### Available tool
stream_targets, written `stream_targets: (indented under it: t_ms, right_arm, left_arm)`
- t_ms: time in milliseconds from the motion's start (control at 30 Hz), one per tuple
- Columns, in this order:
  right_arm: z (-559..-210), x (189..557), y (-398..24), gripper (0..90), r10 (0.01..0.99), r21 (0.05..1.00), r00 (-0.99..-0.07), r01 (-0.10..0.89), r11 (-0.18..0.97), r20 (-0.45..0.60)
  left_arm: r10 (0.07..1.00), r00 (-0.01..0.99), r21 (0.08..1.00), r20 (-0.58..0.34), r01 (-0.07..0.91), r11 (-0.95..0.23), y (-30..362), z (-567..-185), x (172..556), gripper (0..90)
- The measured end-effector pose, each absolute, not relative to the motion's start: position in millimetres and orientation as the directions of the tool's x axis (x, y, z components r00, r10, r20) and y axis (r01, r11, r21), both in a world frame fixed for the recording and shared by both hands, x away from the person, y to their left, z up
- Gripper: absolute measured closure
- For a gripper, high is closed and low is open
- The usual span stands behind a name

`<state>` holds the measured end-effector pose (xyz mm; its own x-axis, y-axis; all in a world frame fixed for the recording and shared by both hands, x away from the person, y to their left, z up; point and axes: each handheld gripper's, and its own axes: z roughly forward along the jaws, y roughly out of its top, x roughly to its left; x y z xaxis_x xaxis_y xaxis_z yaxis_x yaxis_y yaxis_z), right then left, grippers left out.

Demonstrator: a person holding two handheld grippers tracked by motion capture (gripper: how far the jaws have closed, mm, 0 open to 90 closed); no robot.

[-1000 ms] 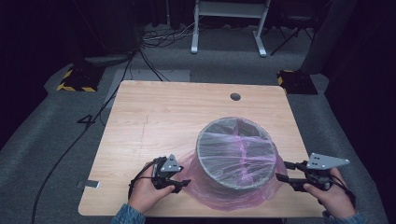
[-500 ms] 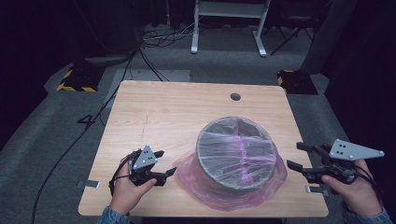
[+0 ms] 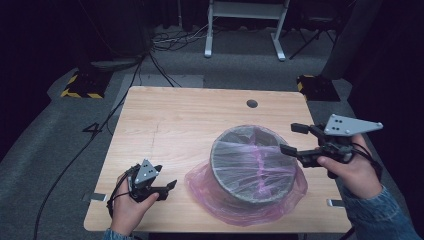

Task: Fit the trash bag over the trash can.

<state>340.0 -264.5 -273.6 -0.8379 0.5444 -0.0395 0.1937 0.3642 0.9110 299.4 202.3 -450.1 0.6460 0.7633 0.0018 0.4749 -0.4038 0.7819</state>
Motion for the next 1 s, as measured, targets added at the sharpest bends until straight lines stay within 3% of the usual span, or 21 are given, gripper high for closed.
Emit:
stream_targets:
  t_ms: [500, 1000]
  right_arm:
    - [-287.5, 364.0, -180.9, 23.5, 0.479, 0.875, -0.878, 0.216, 0.433, -0.020]
    - [-332.1, 374.2, -153.1, 19.1, 0.484, 0.817, -0.875, 0.269, 0.510, -0.015]
  left_arm:
    - [0.795, 0.606, 0.732, -0.006, 0.544, -0.409, 217.8, -470.5, 306.1, 28.7]
    - [0.790, 0.613, 0.725, -0.002, 0.545, -0.421, 216.1, -480.1, 309.5, 26.0]
